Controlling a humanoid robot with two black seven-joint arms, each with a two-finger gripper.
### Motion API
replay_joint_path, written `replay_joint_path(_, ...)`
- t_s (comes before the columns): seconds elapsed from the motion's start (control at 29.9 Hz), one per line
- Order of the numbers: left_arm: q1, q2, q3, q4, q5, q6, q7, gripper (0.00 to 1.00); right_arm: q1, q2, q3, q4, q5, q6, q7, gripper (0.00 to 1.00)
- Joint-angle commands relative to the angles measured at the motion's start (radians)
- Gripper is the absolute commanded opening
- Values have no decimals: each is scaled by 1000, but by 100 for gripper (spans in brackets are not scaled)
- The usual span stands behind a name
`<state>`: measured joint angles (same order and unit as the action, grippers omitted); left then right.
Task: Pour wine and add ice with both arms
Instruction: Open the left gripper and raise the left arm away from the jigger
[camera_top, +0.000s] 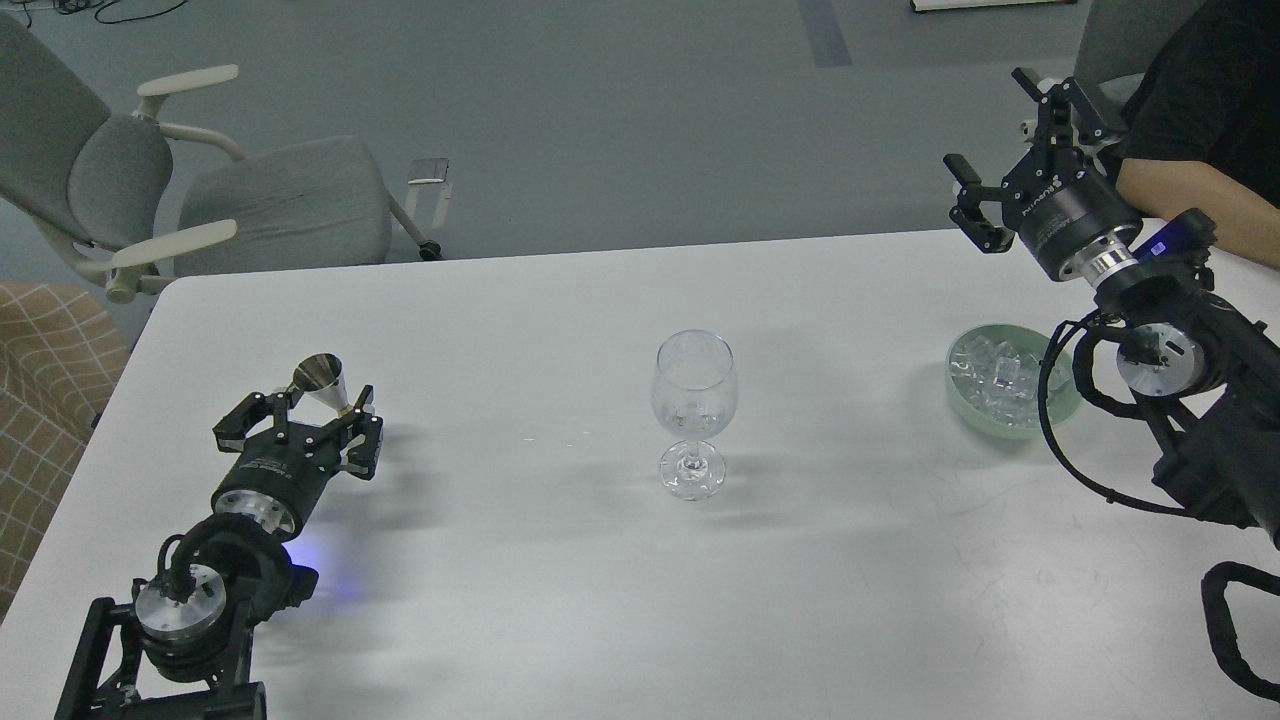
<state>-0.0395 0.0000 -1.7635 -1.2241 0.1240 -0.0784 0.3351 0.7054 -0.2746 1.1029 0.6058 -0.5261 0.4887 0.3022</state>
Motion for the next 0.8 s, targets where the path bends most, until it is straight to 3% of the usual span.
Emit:
replay_joint_path(0.0,3,0,1,0,3,-3,5,97,-1,0,0,0,0,0,0,100)
replay_joint_path(0.23,15,21,3,0,3,-9,15,98,-3,2,0,0,0,0,0,100)
replay_joint_path(0.43,82,55,-10,-6,0,-55,65,98,-3,-2,0,0,2,0,0,100)
replay_joint_path(0.6,171,129,-14,-14,-7,-164,91,98,-7,-3,0,0,2,0,0,100)
replay_joint_path(0.77,187,238,-40,-5,3,-369,59,98,-4,-9,0,3,2,0,0,100)
